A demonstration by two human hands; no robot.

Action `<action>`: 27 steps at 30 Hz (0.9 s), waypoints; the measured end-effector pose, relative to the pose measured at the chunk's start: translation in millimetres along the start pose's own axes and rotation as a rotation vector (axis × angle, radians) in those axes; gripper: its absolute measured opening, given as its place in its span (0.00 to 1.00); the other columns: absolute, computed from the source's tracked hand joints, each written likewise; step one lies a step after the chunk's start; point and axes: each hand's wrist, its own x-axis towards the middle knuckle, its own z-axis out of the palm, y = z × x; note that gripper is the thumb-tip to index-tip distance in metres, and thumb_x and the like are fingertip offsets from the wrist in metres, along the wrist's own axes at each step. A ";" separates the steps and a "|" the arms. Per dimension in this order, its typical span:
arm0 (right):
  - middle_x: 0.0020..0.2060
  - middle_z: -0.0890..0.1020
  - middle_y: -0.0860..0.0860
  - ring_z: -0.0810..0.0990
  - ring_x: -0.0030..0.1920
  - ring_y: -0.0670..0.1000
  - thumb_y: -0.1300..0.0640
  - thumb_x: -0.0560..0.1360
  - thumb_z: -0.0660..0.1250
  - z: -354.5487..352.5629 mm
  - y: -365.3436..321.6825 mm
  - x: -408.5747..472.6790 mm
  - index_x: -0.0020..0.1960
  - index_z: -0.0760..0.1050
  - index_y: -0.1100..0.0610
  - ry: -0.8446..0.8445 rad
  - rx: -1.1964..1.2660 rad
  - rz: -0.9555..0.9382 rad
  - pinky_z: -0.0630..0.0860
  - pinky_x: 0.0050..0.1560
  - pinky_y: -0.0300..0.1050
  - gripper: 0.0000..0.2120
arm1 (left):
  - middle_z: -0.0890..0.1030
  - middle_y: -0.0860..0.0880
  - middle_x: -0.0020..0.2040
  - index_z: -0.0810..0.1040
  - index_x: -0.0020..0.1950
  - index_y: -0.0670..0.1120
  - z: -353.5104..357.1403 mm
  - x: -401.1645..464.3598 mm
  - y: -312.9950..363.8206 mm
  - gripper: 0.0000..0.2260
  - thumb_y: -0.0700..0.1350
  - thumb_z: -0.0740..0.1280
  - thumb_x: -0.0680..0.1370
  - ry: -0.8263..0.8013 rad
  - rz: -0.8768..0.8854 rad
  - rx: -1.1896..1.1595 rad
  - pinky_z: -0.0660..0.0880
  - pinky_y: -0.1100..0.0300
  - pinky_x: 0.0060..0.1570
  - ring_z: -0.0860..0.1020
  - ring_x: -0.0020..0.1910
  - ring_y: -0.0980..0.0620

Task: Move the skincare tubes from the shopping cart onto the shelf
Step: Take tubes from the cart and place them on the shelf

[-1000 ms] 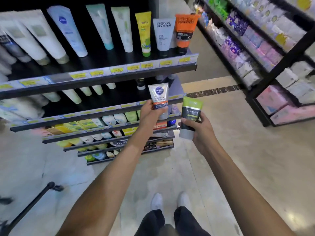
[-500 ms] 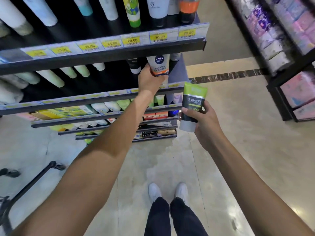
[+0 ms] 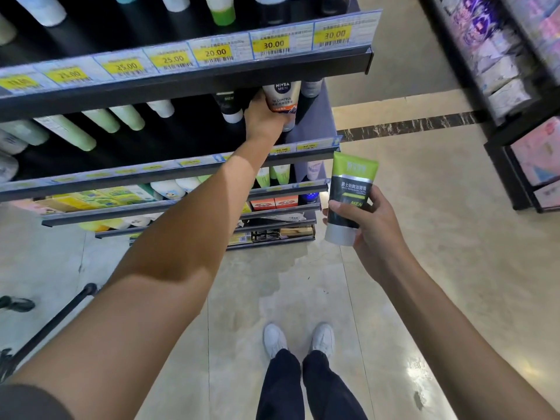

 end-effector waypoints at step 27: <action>0.50 0.87 0.49 0.87 0.50 0.51 0.63 0.67 0.82 84.4 -10.0 23.1 0.58 0.77 0.52 -0.073 -0.316 -0.063 0.83 0.54 0.50 0.24 | 0.84 0.44 0.59 0.79 0.66 0.43 -128.9 -70.5 -72.3 0.24 0.59 0.69 0.79 -0.141 0.253 0.536 0.77 0.51 0.59 0.81 0.58 0.45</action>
